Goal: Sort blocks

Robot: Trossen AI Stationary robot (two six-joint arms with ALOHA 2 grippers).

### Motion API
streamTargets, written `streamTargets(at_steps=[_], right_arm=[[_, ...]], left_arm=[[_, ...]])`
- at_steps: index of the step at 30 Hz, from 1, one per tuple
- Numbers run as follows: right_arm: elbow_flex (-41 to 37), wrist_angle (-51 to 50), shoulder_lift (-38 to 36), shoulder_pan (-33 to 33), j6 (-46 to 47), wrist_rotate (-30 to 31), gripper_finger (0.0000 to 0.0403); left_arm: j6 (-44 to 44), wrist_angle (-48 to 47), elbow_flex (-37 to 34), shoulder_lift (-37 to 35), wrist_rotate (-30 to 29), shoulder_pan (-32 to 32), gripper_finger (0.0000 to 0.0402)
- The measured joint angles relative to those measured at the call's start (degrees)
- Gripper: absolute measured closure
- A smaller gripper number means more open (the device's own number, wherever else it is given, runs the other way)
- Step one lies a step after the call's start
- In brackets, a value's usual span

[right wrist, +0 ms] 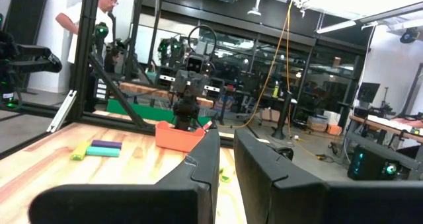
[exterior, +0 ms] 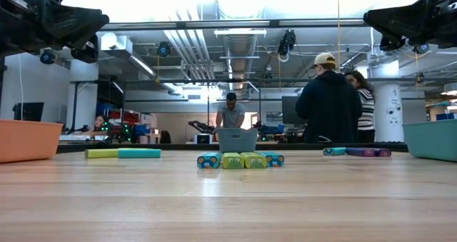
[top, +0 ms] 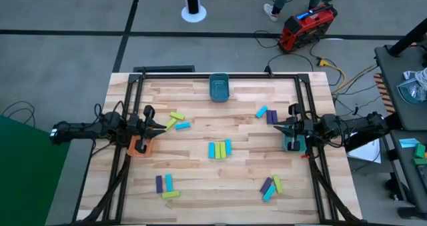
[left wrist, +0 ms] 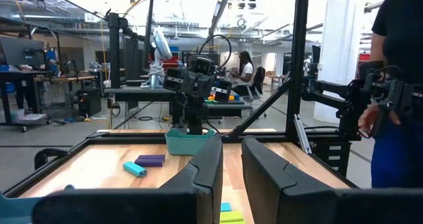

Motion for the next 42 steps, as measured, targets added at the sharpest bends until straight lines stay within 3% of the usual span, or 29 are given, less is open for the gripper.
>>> streamTargets(at_steps=[16,23,30,37,42], right_arm=[[-0.01,4.67,0.02,-0.01,1.19,0.23,0.0364],[0.15,9.46,0.02,0.0,18.86,14.15,0.0364],[4.98,7.97,3.44,0.0,19.99,18.02,0.0364],[13.8,7.42,14.64,0.01,20.26,18.55,0.0364],[21.98,6.79,23.9,0.01,25.04,29.42,0.0364]], left_arm=[[-0.01,0.0,0.0,-0.01,-0.01,-0.01,0.0364],[-0.01,0.02,0.0,0.0,0.0,0.0,0.0364],[-0.44,0.31,0.0,0.01,-0.02,0.01,0.0364],[-30.17,10.99,0.0,0.05,-0.94,0.0,0.0364],[-33.89,22.44,0.0,0.25,-8.04,0.02,0.0364]])
